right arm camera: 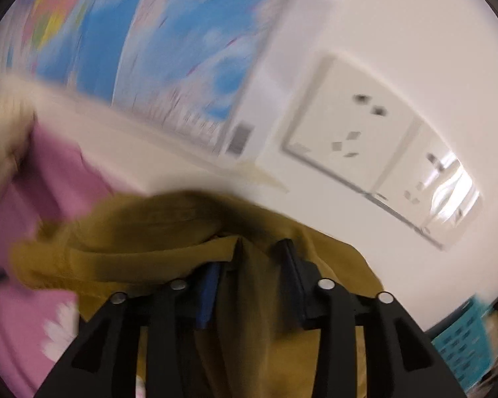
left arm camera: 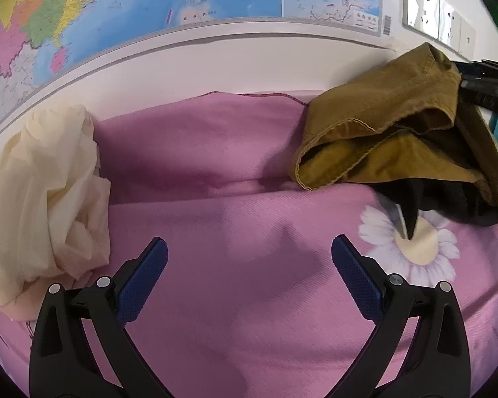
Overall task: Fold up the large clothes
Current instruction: 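Grasp the mustard jacket with the right gripper while the left gripper grasps it too, then lift the jacket with both grippers and shake it out in the air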
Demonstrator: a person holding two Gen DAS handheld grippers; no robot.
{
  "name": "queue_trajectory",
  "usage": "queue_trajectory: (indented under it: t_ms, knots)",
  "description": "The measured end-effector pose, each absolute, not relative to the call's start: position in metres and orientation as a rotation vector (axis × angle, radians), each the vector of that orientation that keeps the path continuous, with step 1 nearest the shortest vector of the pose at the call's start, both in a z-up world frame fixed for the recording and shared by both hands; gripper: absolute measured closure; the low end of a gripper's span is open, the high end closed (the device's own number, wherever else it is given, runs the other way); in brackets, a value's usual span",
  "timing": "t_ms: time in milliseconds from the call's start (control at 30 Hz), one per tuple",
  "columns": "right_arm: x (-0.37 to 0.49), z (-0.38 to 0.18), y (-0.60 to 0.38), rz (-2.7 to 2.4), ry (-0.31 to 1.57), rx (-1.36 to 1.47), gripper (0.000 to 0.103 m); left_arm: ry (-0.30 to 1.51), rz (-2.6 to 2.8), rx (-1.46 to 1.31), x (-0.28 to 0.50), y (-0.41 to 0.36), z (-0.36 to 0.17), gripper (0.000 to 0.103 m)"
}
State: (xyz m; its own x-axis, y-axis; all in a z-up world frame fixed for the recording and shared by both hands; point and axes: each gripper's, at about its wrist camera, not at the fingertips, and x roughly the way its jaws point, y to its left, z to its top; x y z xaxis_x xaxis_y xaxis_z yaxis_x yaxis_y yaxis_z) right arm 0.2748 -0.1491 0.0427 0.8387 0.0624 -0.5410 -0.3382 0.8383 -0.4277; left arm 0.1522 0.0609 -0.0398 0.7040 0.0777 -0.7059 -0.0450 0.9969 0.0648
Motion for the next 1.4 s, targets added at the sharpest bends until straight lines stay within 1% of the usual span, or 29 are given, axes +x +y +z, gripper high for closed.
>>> queue_trajectory:
  t_ms: [100,133,200,267,400,567,600,667,767,867,967,1033,1067,1100,1133,1167,1200,1233,1267,1400]
  knots:
    - [0.285,0.027,-0.127,0.181,0.53,-0.67,0.066,0.787,0.071,0.043,0.159,0.065,-0.041,0.005]
    - [0.288,0.025,-0.124,0.183,0.528,-0.687,0.072,0.787,0.072,0.044,0.161,0.067,-0.041,0.005]
    - [0.291,0.028,-0.125,0.217,0.538,-0.662,0.098,0.784,0.07,0.045,0.164,0.071,-0.043,0.005]
    - [0.284,0.049,-0.139,0.236,0.511,-0.581,0.099,0.784,0.064,0.045,0.167,0.073,-0.044,0.005]
    - [0.26,0.127,-0.186,0.239,0.402,-0.35,0.099,0.759,0.031,0.05,0.167,0.07,-0.043,0.005]
    - [0.231,0.191,-0.251,0.208,0.319,-0.187,0.099,0.692,-0.108,0.051,0.175,0.051,-0.033,0.005]
    - [0.227,0.19,-0.264,0.21,0.314,-0.163,0.099,0.676,-0.13,0.058,0.176,0.047,-0.031,0.005]
    - [0.216,0.208,-0.29,0.203,0.289,-0.12,0.099,0.637,-0.221,0.069,0.179,0.036,-0.024,0.005]
    - [0.21,0.225,-0.309,0.196,0.274,-0.07,0.099,0.594,-0.384,0.017,0.183,0.027,-0.016,0.005]
    - [0.199,0.227,-0.317,0.194,0.28,-0.064,0.099,0.564,-0.508,-0.02,0.181,0.018,-0.013,0.005]
    - [0.195,0.231,-0.315,0.196,0.28,-0.074,0.099,0.486,-0.545,0.085,0.166,-0.003,-0.015,0.005]
    - [0.193,0.233,-0.316,0.194,0.275,-0.078,0.099,0.514,-0.469,0.14,0.181,-0.014,-0.022,0.013]
    - [0.191,0.233,-0.317,0.191,0.271,-0.076,0.099,0.554,-0.45,0.126,0.194,-0.014,-0.027,0.026]
    - [0.191,0.233,-0.319,0.195,0.271,-0.068,0.099,0.58,-0.436,0.119,0.201,-0.017,-0.029,0.044]
    - [0.189,0.234,-0.324,0.196,0.271,-0.058,0.099,0.598,-0.427,0.114,0.211,-0.017,-0.032,0.056]
    - [0.187,0.234,-0.326,0.191,0.266,-0.057,0.099,0.625,-0.403,0.114,0.226,-0.016,-0.033,0.078]
    - [0.185,0.236,-0.329,0.188,0.263,-0.056,0.099,0.64,-0.417,0.102,0.23,-0.016,-0.032,0.089]
    - [0.182,0.237,-0.333,0.182,0.261,-0.055,0.099,0.641,-0.431,0.083,0.237,-0.016,-0.027,0.094]
    - [0.178,0.24,-0.337,0.169,0.256,-0.053,0.099,0.633,-0.427,0.084,0.24,-0.017,-0.019,0.097]
    - [0.156,0.261,-0.361,0.118,0.212,-0.028,0.099,0.565,-0.441,0.072,0.244,-0.024,0.026,0.098]
